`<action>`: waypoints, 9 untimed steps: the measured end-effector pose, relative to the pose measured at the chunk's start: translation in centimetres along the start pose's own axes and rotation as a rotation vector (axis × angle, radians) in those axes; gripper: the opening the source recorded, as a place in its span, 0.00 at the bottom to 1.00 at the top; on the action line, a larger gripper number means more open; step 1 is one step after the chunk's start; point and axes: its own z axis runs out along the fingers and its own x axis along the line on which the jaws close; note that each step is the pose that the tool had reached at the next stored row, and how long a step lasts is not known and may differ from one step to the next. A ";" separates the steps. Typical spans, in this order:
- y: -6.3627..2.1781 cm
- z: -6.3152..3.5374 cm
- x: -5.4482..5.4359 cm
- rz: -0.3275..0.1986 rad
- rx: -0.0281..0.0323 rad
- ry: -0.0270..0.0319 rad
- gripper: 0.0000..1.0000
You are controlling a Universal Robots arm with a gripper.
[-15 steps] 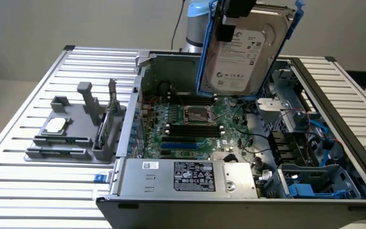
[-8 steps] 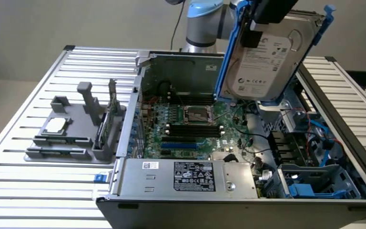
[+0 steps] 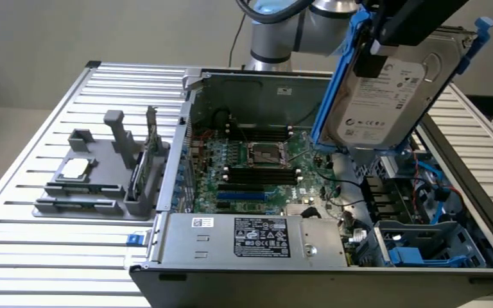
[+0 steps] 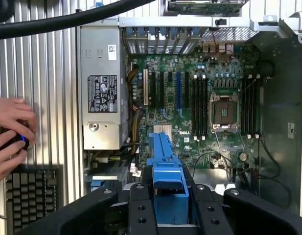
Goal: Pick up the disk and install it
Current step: 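Pick up the disk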
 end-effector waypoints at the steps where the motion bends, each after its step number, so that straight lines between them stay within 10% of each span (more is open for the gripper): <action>1: -0.24 -0.01 0.3 0.000 0.0000 -0.0001 0.33; 9: -2.11 -0.14 2.9 0.000 -0.0003 0.0000 0.33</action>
